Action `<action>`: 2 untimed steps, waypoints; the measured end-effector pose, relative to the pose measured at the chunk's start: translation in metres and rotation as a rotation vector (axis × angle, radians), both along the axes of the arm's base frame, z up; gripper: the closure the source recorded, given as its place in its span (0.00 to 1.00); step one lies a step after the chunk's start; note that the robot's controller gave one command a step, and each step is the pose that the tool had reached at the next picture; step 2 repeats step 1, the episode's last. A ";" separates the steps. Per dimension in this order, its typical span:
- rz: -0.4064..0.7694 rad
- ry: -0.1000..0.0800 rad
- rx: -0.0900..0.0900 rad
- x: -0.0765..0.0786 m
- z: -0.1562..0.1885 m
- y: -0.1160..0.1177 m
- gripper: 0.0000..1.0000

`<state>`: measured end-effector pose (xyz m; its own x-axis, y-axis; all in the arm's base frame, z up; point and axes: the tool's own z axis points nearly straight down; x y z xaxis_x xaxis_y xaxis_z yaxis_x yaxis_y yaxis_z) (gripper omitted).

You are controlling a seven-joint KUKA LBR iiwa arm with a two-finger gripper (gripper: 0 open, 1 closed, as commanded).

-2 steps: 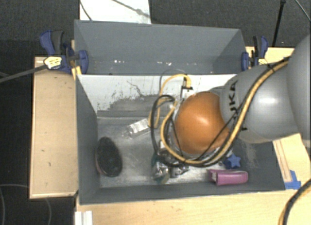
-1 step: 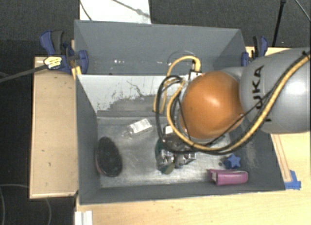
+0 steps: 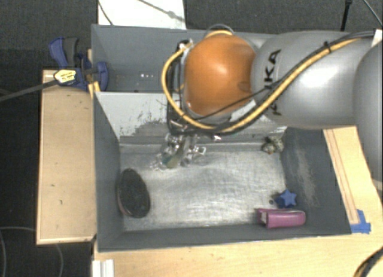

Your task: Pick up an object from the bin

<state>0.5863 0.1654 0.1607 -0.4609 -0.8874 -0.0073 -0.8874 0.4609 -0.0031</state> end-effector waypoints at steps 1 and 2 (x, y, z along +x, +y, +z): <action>0.025 -0.007 0.000 0.000 0.192 0.011 1.00; 0.025 -0.007 0.000 0.000 0.192 0.011 1.00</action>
Offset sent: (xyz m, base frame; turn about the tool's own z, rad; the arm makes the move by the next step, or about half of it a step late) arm -0.0018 0.0101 0.1859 -0.0288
